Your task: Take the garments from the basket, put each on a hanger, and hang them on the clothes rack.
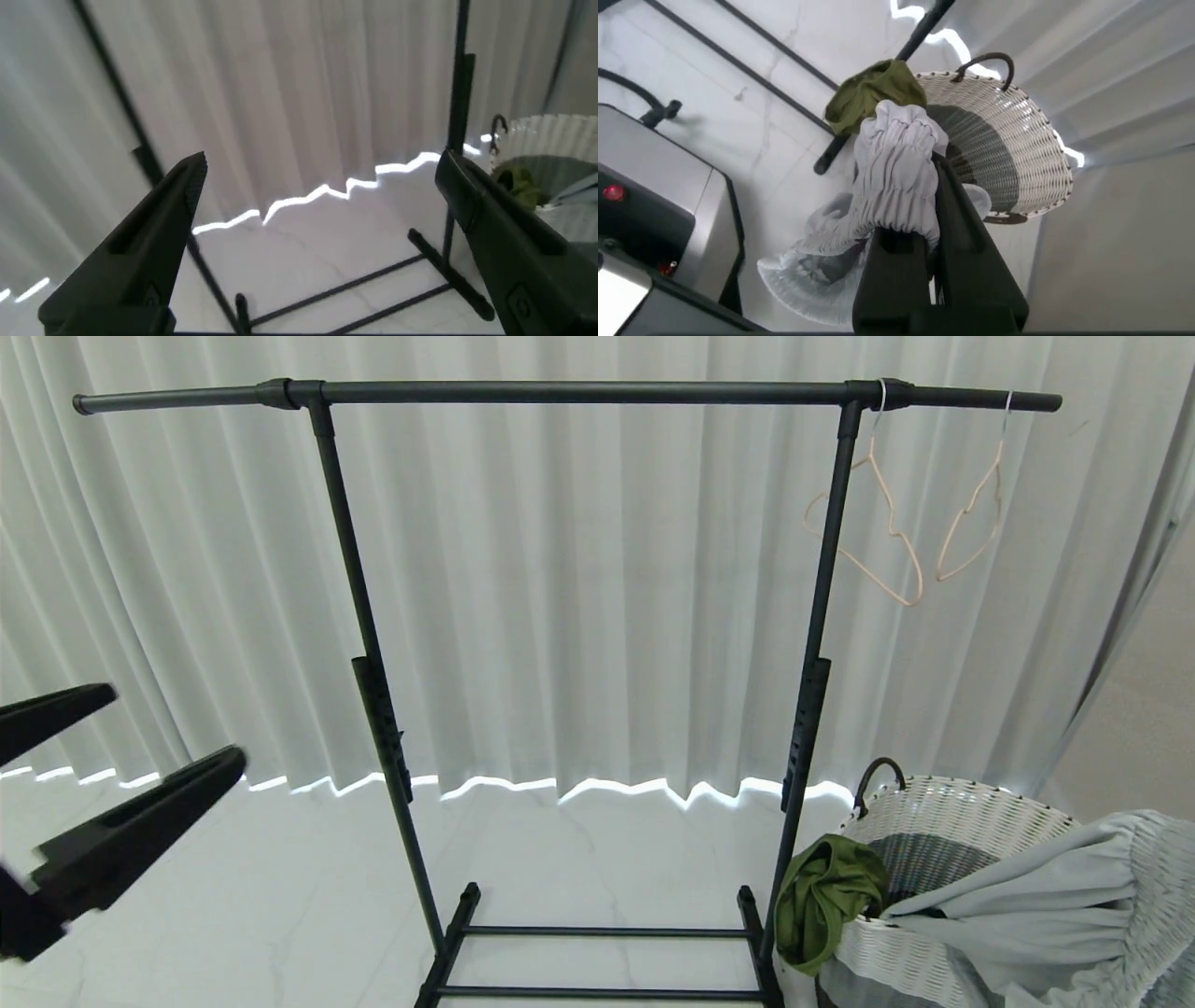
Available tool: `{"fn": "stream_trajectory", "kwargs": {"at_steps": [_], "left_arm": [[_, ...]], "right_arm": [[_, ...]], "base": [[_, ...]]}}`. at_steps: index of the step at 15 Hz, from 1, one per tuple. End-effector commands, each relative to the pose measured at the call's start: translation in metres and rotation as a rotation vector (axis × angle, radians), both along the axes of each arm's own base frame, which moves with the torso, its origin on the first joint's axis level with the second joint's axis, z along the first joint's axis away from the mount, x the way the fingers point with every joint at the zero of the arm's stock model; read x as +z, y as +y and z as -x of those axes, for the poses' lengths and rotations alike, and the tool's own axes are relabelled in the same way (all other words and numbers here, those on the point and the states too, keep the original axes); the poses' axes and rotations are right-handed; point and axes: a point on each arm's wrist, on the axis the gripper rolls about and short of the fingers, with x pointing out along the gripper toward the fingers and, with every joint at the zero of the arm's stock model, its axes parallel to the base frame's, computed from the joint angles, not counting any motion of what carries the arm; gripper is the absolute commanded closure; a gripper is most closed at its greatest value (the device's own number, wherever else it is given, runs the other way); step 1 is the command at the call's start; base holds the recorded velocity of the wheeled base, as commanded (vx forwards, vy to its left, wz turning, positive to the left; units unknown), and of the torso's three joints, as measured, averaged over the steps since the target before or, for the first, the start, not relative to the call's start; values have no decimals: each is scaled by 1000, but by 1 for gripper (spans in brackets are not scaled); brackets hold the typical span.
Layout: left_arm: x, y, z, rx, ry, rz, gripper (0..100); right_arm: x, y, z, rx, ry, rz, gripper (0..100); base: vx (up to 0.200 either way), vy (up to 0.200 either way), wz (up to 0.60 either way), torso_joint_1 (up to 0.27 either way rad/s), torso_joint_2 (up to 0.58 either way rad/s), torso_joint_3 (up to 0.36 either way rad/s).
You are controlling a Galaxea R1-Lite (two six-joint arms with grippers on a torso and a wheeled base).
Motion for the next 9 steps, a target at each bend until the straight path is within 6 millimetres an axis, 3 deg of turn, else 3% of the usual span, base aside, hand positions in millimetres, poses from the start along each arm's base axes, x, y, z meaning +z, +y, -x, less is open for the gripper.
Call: {"fn": "stream_trajectory", "kwargs": {"at_steps": [1,2,3,5,6,9], "left_arm": [[-30,-75,-114,-161,220,-15,0],[-38,-100,-122,-177,286,21,0],[-51,-137,-127,-191,370,61,0],[-74,-187,-124,-225,469,89,0],[-94,-222,-117,-267,545,93,0],[-141,-290,-95,-370,640,24,0]], "right_arm": [[1,2,-4,5,3,-32,100],[3,4,-6,12,2,-77,100],[5,5,-7,12,-6,-119,100],[7,6,-8,-6,-7,-156,100],[9,7,-10,-18,-13,-207,100],[15,11,-16,-19,-45,-289,100]], "base": [[0,0,0,0,0,0],[0,0,0,0,0,0],[0,0,0,0,0,0],[0,0,0,0,0,0],[0,0,0,0,0,0],[0,0,0,0,0,0]]}}
